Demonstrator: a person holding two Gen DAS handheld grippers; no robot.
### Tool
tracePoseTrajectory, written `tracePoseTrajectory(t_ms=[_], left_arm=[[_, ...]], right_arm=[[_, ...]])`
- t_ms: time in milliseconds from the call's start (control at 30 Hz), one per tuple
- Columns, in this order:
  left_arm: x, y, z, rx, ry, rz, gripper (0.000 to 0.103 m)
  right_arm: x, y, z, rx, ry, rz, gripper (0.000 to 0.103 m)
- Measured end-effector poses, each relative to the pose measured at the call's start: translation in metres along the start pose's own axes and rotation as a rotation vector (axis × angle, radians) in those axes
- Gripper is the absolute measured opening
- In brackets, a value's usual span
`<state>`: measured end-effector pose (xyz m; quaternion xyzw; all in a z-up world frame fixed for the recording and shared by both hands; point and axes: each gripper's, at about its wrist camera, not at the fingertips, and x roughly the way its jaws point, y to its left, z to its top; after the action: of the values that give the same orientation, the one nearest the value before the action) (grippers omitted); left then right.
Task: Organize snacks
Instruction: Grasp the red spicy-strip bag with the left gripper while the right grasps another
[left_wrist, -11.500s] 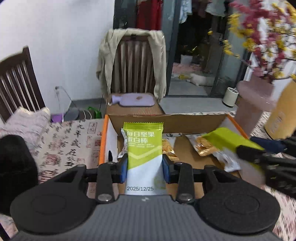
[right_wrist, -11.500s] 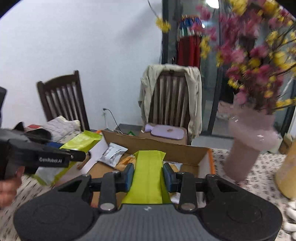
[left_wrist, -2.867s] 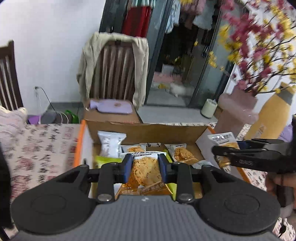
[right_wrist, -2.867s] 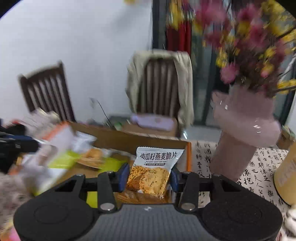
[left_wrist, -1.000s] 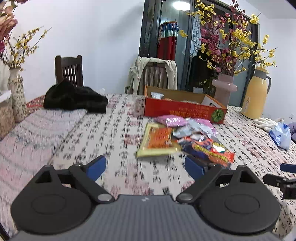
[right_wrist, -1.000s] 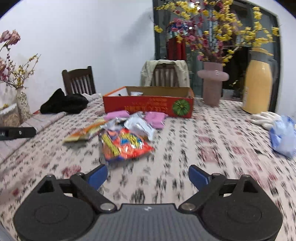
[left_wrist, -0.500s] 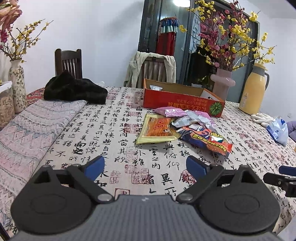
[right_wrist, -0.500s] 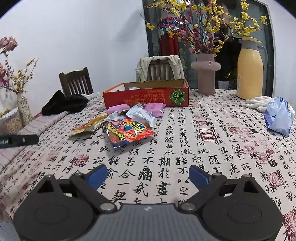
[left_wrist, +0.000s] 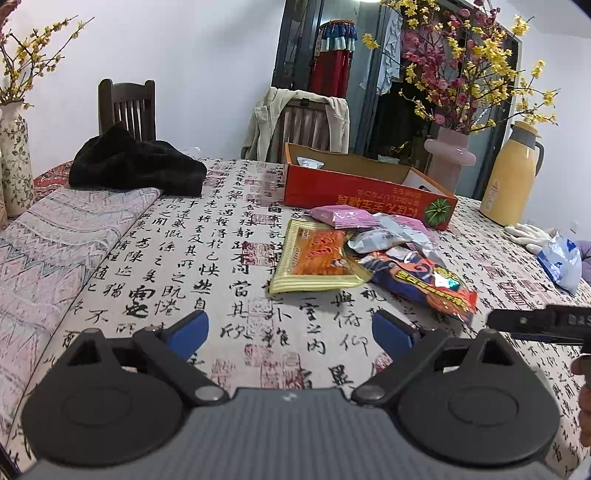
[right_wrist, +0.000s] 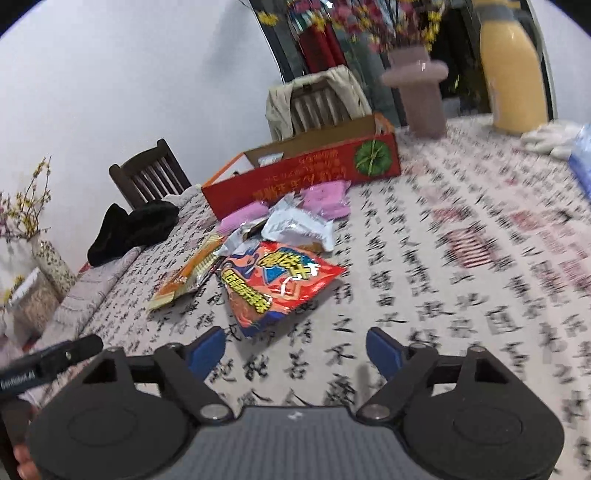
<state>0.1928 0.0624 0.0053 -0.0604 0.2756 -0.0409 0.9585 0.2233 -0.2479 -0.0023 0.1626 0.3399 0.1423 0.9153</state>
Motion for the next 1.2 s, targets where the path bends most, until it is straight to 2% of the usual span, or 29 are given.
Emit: tracePoseTrajectory(t_ms=[100, 200, 267, 300, 400, 433, 600, 733, 800, 900, 967, 1033, 1100, 1133, 1167, 1200], left_arm=[[0.008, 0.003, 0.004, -0.003, 0.006, -0.004, 0.097], [0.014, 0.004, 0.008, -0.001, 0.012, -0.009, 0.097], [0.017, 0.003, 0.01, 0.001, 0.013, -0.01, 0.097], [0.018, 0.002, 0.011, 0.002, 0.014, -0.012, 0.098], [0.022, -0.003, 0.011, 0.015, 0.021, -0.01, 0.098], [0.023, -0.006, 0.011, 0.02, 0.024, -0.01, 0.098], [0.027, -0.022, 0.011, 0.042, 0.037, -0.021, 0.098], [0.027, -0.036, 0.013, 0.067, 0.04, -0.049, 0.098], [0.028, -0.046, 0.015, 0.081, 0.039, -0.079, 0.098], [0.037, -0.067, 0.02, 0.104, 0.043, -0.165, 0.095], [0.048, -0.084, 0.024, 0.119, 0.066, -0.206, 0.087], [0.058, -0.098, 0.027, 0.122, 0.091, -0.26, 0.083], [0.069, -0.107, 0.025, 0.114, 0.131, -0.29, 0.08], [0.076, -0.109, 0.023, 0.105, 0.149, -0.296, 0.077], [0.082, -0.108, 0.02, 0.092, 0.162, -0.294, 0.075], [0.089, -0.106, 0.018, 0.073, 0.176, -0.288, 0.073]], right_arm=[[0.021, 0.0, 0.008, 0.04, 0.006, 0.025, 0.07], [0.039, -0.003, 0.014, 0.083, 0.015, 0.03, 0.057], [0.047, -0.005, 0.016, 0.108, 0.012, 0.048, 0.043], [0.049, -0.007, 0.017, 0.12, 0.013, 0.057, 0.041], [0.051, -0.015, 0.016, 0.156, 0.02, 0.11, 0.02], [0.051, -0.018, 0.015, 0.16, 0.028, 0.119, 0.005], [0.034, -0.029, 0.011, 0.131, 0.012, 0.125, 0.003], [0.008, -0.042, 0.014, 0.003, 0.044, 0.096, 0.003], [-0.002, -0.051, 0.02, -0.091, 0.078, 0.049, 0.005], [-0.012, -0.074, 0.035, -0.099, 0.052, -0.05, 0.005], [-0.015, -0.081, 0.043, -0.106, 0.024, -0.076, 0.011], [-0.017, -0.084, 0.047, -0.097, -0.008, -0.071, 0.016], [-0.022, -0.086, 0.047, -0.063, -0.031, -0.031, 0.027], [-0.023, -0.086, 0.046, -0.047, -0.036, 0.0, 0.038], [-0.022, -0.087, 0.044, -0.029, -0.033, 0.03, 0.043], [-0.018, -0.087, 0.042, -0.019, -0.024, 0.051, 0.043]])
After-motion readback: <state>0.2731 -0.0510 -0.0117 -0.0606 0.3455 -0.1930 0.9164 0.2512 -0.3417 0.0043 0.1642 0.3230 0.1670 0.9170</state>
